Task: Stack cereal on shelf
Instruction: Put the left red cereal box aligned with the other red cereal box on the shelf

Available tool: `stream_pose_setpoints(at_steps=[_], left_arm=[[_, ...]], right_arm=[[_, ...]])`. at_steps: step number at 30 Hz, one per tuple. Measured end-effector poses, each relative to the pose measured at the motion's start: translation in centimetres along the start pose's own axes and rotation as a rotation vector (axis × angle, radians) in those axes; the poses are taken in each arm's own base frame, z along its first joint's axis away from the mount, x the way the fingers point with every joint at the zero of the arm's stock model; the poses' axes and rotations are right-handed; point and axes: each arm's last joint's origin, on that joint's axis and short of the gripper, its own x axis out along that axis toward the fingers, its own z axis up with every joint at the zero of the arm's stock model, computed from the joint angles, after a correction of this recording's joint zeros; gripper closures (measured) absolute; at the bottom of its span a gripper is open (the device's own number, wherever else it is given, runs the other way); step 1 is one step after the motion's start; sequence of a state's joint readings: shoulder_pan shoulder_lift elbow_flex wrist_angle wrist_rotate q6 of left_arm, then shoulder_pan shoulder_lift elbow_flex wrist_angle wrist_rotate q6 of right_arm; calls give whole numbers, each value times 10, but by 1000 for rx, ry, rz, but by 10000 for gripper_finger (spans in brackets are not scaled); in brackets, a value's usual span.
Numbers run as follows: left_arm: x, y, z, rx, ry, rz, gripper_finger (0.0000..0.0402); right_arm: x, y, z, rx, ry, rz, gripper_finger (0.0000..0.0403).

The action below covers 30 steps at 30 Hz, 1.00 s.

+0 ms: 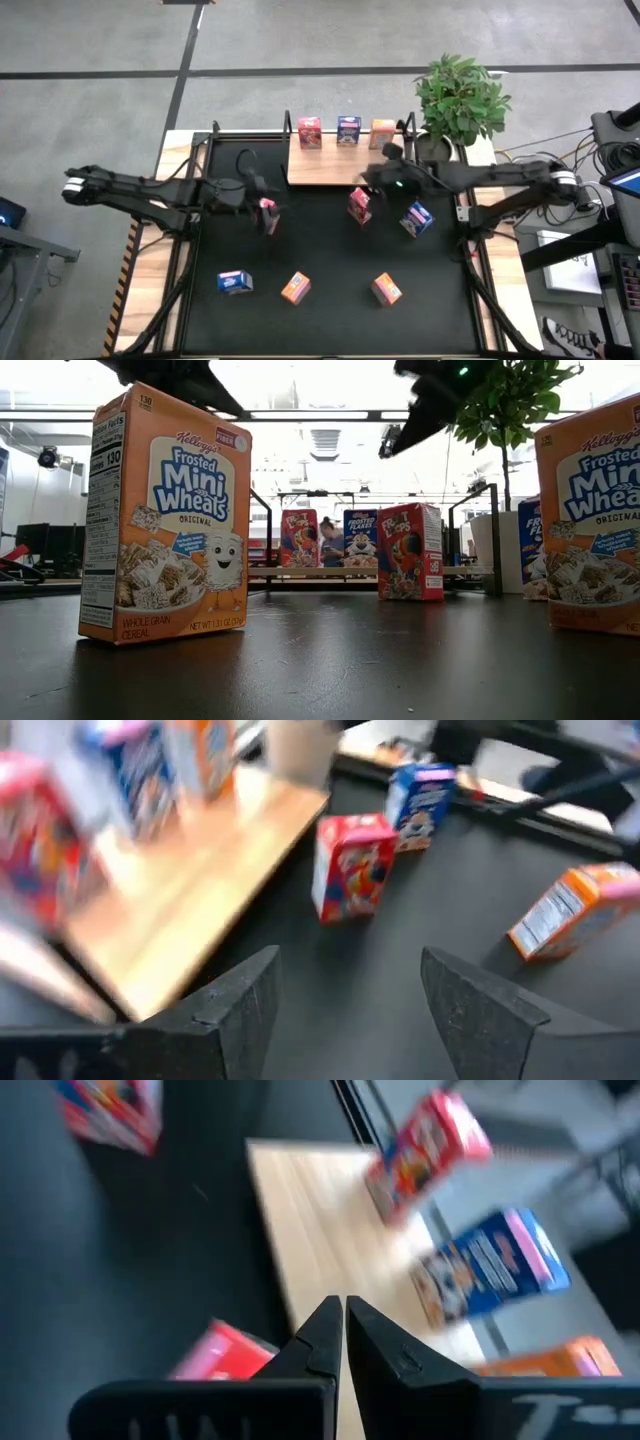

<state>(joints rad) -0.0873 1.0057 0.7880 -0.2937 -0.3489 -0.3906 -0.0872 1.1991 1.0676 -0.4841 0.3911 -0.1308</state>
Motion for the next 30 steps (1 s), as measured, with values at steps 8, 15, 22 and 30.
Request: stream_pose_setpoints(at_steps=[8, 15, 22, 30], left_arm=[[-9, -10, 7, -330, 468, 179, 189], [3, -29, 26, -360, 585, 280, 180], [20, -35, 24, -390, 649, 339, 128], [29, -27, -4, -435, 708, 443, 89]], right_arm=[[-36, 25, -26, -29, -308, 74, 394], [-45, 34, -50, -84, -454, 84, 394], [-54, 28, -63, -106, -493, 65, 394], [-60, 24, -72, -111, -515, 59, 394]])
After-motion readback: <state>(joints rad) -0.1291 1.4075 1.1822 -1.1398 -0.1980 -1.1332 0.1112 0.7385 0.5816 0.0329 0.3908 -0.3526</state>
